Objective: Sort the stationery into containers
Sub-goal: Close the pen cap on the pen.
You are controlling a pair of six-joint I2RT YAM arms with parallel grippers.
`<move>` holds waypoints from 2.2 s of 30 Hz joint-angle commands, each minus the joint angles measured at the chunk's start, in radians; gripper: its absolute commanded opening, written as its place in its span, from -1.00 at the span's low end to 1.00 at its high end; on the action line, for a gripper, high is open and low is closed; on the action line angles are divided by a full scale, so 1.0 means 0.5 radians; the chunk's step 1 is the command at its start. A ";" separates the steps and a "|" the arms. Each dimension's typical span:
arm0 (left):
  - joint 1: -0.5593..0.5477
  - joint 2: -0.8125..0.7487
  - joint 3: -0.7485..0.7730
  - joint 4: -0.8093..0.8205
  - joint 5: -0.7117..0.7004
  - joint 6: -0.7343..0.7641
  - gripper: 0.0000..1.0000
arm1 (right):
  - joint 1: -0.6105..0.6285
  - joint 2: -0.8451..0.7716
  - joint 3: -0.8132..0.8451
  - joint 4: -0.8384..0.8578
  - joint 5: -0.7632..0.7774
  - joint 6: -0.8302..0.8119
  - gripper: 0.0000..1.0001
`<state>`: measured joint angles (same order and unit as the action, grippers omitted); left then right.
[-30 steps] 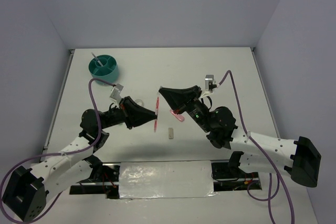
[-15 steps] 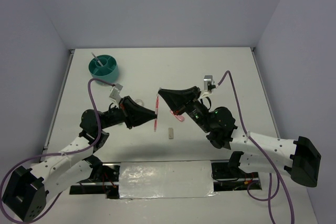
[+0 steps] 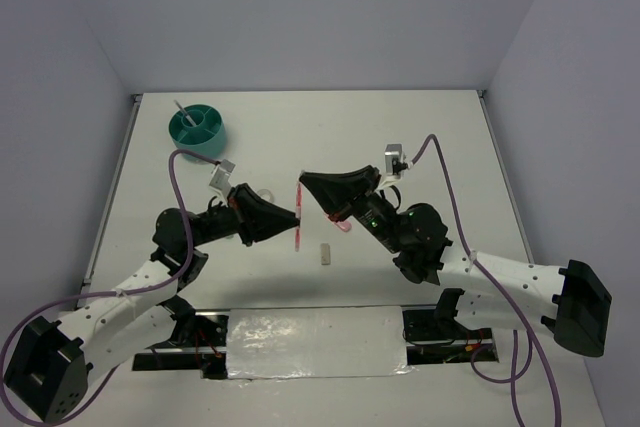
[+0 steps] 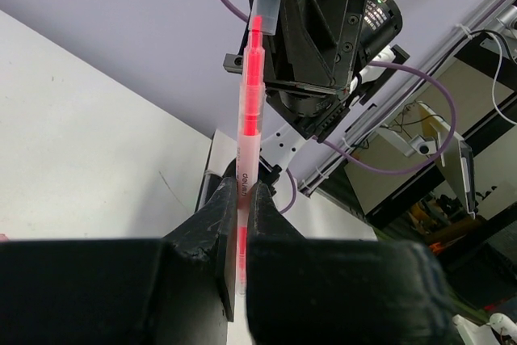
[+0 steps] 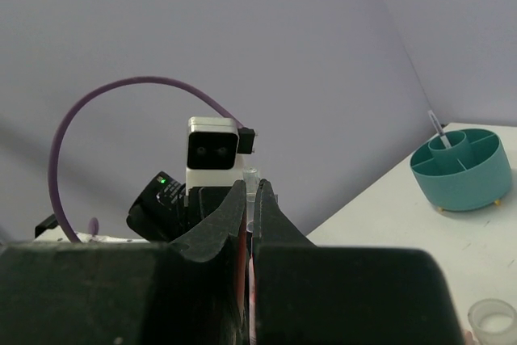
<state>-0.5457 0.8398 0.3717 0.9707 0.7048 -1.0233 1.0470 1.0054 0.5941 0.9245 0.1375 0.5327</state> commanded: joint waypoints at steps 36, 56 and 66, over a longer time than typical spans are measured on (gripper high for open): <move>-0.007 -0.268 0.456 -0.597 -0.032 0.819 -1.00 | 0.001 0.023 -0.148 -0.929 -0.557 0.024 -1.00; -0.022 -0.281 0.376 -0.591 -0.038 0.957 -1.00 | 0.002 -0.188 0.192 -1.082 -0.576 -0.059 -0.79; -0.028 -0.320 0.398 -0.650 -0.066 1.007 -1.00 | 0.001 -0.182 0.336 -1.107 -0.628 -0.081 -0.27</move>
<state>-0.5617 0.7006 0.5270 0.5617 0.7033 -0.5583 1.0367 0.9138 0.7273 0.4110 -0.1368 0.5003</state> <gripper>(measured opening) 0.134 0.360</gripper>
